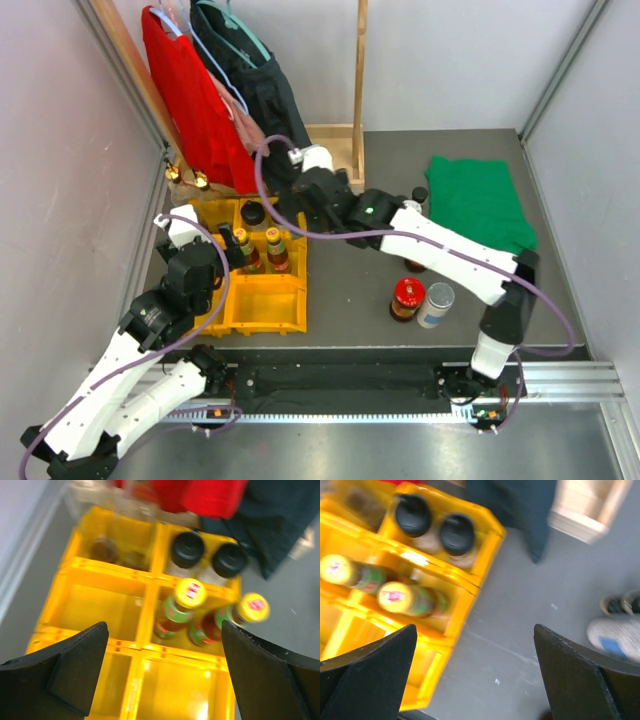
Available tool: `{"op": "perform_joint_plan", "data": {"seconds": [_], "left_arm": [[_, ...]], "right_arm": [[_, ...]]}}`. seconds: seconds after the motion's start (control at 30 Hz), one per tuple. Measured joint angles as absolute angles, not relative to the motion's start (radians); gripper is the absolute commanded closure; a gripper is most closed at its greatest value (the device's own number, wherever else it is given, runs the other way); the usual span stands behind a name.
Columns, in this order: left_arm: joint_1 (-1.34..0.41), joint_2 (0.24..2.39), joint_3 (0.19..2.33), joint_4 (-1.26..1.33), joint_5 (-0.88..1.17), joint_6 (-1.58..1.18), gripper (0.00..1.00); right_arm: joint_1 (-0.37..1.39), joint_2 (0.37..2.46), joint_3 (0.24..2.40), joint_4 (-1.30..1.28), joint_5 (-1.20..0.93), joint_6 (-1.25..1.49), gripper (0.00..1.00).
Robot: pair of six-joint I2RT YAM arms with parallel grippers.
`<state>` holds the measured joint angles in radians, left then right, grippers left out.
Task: Organize the condiment bottles
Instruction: Pick up the bottle from the center of the board.
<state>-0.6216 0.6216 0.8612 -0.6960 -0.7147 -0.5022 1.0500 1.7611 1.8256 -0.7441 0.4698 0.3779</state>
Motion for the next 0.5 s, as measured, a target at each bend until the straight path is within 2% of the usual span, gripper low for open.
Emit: {"op": "perform_joint_plan", "data": {"seconds": [0.27, 0.5], "left_arm": [[-0.621, 0.633, 0.850, -0.617, -0.459, -0.421, 0.01], [-0.622, 0.696, 0.851, -0.562, -0.277, -0.395, 0.01]], "right_arm": [[0.927, 1.465, 1.485, -0.764, 0.536, 0.466, 0.01], [0.862, 1.312, 1.279, -0.781, 0.564, 0.537, 0.01]]}}
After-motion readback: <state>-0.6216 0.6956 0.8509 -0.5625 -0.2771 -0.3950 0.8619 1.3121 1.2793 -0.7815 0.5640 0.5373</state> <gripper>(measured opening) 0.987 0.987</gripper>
